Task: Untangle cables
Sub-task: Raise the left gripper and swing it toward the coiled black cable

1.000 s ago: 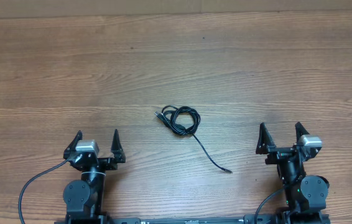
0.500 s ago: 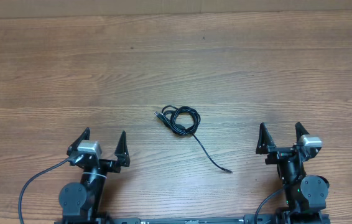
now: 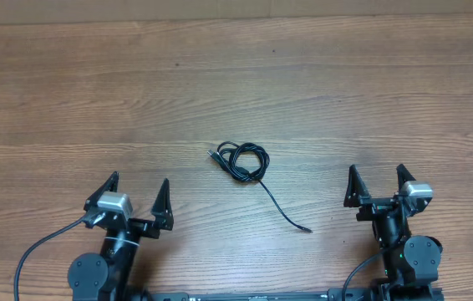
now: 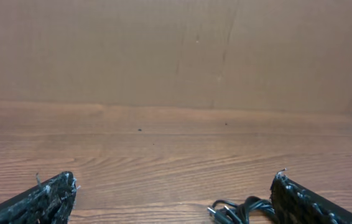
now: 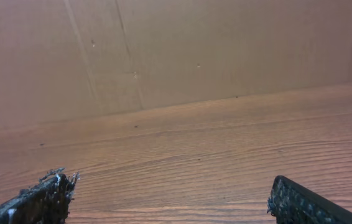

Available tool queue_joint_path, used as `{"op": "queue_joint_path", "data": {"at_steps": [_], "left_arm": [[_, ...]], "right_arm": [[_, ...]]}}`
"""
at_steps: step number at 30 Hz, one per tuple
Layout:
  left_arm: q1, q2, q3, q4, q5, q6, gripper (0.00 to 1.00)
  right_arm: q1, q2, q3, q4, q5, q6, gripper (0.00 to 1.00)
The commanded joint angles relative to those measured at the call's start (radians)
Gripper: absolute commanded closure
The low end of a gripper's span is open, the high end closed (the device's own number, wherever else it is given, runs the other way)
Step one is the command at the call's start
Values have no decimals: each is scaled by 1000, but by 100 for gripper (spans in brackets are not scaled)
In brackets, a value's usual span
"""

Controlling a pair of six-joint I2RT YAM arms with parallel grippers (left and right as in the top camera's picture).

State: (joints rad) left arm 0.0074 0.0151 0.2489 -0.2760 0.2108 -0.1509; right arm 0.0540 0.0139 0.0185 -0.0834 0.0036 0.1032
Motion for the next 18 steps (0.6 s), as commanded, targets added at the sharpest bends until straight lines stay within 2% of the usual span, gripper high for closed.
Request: {"op": "queue_joint_path", "data": {"at_steps": [1,18], "left_arm": [[5,-10,67,-26,27,-7,0],[5,-9,289,-220,43,-5,0]], "right_arm": [[3,-11,-11,1,-6,-7,0],[3,-11,-11,1,-6,-7,0]]}}
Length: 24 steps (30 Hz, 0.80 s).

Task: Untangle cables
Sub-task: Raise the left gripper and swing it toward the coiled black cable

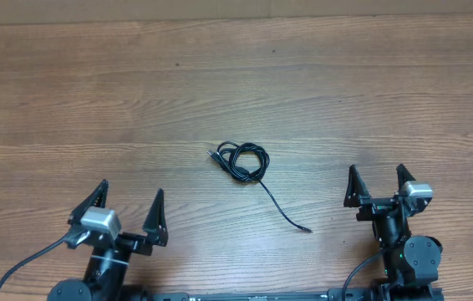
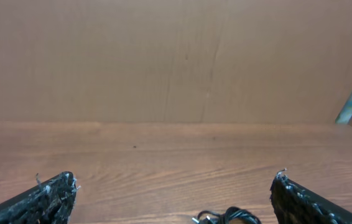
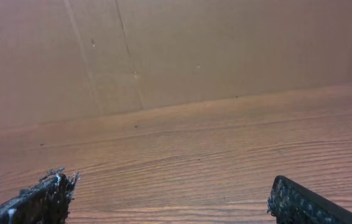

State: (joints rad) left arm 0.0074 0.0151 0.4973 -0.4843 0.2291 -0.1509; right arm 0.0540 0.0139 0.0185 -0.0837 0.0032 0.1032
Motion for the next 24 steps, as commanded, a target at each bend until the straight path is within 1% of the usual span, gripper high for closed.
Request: {"op": "queue_joint_path", "data": {"at_steps": [1,10,15,19,24], "left_arm": [[5,-9,49,-19,37,-6,1],[5,-8,114,-87,125,-1,0],[5,21,163,-98,167,32,0],[5,96,225,-130,235,68,1],[5,237,333,-222,317,118,1]], "right_arm": [[3,-11,-11,2,-6,-7,0],[3,-11,-11,2,-6,-7,0],[3,-11,-11,2,-5,-7,0],[3,-11,-11,2,-6,-7,0],[3,-11,-11,2,-5,-7,0]]}}
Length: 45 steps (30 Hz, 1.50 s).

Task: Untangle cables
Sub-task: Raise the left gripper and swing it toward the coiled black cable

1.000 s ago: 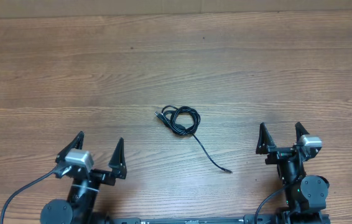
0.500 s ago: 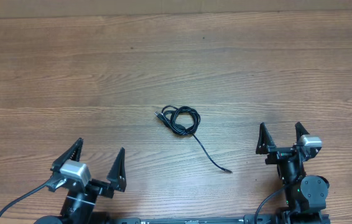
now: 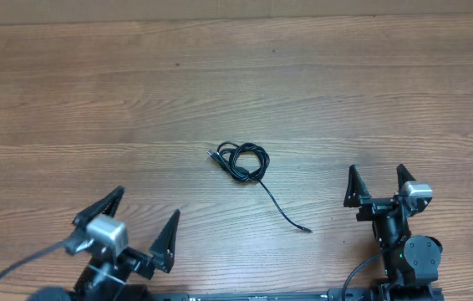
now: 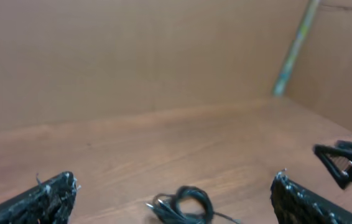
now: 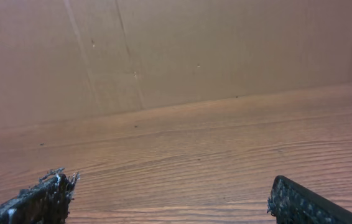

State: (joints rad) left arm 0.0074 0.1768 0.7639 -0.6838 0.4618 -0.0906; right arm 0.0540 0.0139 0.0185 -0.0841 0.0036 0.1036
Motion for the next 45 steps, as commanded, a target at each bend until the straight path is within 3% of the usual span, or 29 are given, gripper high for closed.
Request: {"op": "queue_joint_path", "data": {"at_steps": [1,13,19,23,30,45], "left_arm": [[5,109,94,-46,101,69,1],[5,441,383,-431,172,130,1],[5,552,404,-605,361,129,0],[5,610,403,-703,380,128,0],[5,679,403,-738,377,27,0],[5,777,403,-690,280,23,1]], "right_arm": [[3,-11,-11,2,-6,-8,0],[3,-11,-11,2,-6,-8,0],[3,-11,-11,2,-6,-8,0],[3,-11,-11,2,-6,-8,0],[3,-11,-11,2,-6,-8,0],[3,-11,-11,2,-6,-8,0]]}}
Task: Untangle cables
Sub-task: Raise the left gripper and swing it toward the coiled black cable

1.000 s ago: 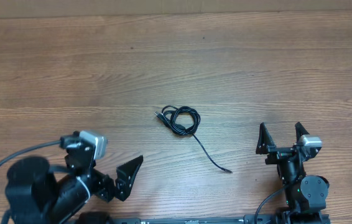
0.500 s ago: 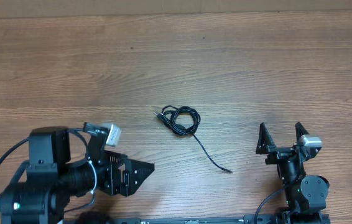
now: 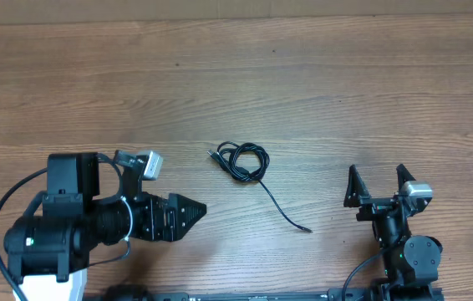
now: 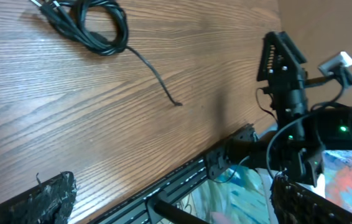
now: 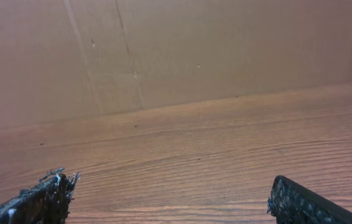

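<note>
A thin black cable point(image 3: 243, 159) lies on the wooden table point(image 3: 303, 75), coiled in a small tangle. One plug end sticks out at the left, and a loose tail point(image 3: 287, 216) runs to the front right. The left wrist view shows the coil point(image 4: 92, 26) and the tail point(image 4: 158, 78) from above. My left gripper point(image 3: 196, 210) is raised, open and empty, pointing right, left of and nearer than the coil. My right gripper point(image 3: 376, 186) rests open and empty at the front right, to the right of the tail's end. The right wrist view shows no cable.
The left arm's bulky body point(image 3: 61, 226) fills the front left. Brown cardboard walls point(image 5: 194, 50) stand behind the table. The left wrist view shows the right arm point(image 4: 294, 93) and the black mounting rail point(image 4: 213, 165) along the table's front edge.
My left arm has risen from its low pose at the front left and turned, so its camera now looks down on the cable. The cable and the right arm have not moved.
Both grippers rested open at the front edge, facing the back wall. The left gripper then stood slightly further left, then swung to face right towards the cable. Now it is lifted and aimed rightward. The cable and right arm stayed put throughout.
</note>
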Available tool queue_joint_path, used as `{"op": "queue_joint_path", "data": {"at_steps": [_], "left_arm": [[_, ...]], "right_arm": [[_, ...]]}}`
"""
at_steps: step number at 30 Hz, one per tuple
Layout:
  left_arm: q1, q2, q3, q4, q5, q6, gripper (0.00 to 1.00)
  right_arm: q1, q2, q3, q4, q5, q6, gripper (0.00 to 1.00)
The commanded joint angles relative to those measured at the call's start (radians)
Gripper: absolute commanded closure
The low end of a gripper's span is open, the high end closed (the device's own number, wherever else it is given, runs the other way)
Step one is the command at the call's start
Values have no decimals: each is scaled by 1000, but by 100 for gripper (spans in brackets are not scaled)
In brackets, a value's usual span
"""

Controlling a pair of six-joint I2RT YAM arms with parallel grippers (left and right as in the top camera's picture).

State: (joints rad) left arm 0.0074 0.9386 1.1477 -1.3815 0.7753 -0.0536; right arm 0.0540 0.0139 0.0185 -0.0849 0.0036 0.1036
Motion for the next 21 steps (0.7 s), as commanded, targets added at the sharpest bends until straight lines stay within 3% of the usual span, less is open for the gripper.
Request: {"op": "queue_joint_path", "data": {"at_steps": [1,21], "left_arm": [[5,23,19,8,-42,-14,0],[5,199,19,11,-83,-14,0]], "right_arm": [[3,-11,-11,3,-6,-7,0],[3,-11,-11,3,-6,-8,0]]}}
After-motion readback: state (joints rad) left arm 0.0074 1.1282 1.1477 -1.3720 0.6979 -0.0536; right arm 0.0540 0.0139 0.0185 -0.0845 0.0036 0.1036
